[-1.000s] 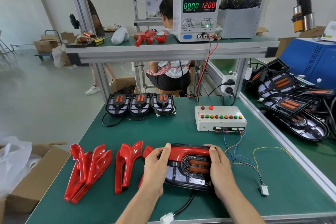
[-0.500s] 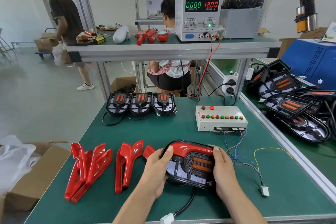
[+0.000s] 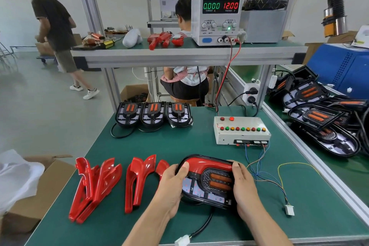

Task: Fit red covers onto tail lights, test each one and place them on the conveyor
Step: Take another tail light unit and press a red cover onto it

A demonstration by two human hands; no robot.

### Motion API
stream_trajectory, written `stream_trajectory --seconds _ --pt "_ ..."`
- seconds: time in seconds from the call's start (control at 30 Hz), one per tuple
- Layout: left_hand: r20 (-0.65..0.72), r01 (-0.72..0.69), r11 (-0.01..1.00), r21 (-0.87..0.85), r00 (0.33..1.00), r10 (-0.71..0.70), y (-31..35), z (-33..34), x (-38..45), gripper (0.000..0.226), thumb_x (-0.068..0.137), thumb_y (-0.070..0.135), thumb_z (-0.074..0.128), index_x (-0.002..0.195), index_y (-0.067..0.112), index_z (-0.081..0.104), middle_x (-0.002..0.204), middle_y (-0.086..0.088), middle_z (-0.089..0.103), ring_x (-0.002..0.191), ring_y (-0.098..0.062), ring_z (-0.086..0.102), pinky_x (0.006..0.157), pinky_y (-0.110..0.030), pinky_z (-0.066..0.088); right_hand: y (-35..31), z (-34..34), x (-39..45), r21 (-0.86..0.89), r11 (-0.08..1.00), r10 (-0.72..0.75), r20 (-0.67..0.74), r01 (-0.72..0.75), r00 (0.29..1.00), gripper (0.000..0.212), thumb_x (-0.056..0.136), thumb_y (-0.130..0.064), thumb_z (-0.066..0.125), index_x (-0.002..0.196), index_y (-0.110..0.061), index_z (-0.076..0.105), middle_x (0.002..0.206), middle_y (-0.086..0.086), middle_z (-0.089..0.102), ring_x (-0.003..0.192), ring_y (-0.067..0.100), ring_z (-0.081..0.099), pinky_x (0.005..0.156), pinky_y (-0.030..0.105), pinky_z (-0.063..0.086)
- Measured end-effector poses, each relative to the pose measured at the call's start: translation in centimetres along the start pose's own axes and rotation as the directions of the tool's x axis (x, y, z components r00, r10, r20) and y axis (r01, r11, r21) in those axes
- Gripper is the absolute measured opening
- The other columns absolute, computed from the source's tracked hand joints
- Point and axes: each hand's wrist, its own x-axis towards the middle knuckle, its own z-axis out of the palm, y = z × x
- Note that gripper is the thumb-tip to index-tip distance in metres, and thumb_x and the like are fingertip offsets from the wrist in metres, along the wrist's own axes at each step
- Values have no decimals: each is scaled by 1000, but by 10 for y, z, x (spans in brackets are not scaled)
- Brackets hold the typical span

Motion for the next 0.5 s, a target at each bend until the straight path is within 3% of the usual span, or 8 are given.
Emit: stream_trajectory --seconds 0.1,0.2,0.37,0.5 --pt "28 62 994 -91 998 -60 2 -3 1 31 107 24 52 116 -1 68 112 -17 76 105 -31 73 95 -45 56 0 -1 1 43 999 16 -2 -16 1000 32 108 -29 41 101 -24 72 96 6 78 88 24 76 77 42 62" --pt "60 29 996 -81 998 -24 0 -5 0 31 107 22 50 109 -1 71 112 -20 75 99 -28 74 87 -40 59 -1 -2 0 76 997 18 -8 -17 1000 32 108 -25 42 101 -20 73 96 9 78 88 26 76 74 40 61" --pt "52 30 994 -100 998 -25 -3 -4 -3 34 109 18 46 108 -5 71 112 -23 74 103 -34 73 98 -48 56 -3 -2 -1 111 993 28 -9 -26 1000 31 108 -25 44 104 -16 73 96 13 78 88 31 76 76 44 62" --pt "21 51 987 -151 999 -48 -1 -8 -1 34 110 14 43 112 -10 67 117 -29 71 105 -37 71 94 -48 58 -6 -6 -3 116 991 59 46 -64 997 34 107 -30 47 104 -8 72 97 16 78 92 36 75 86 51 60"
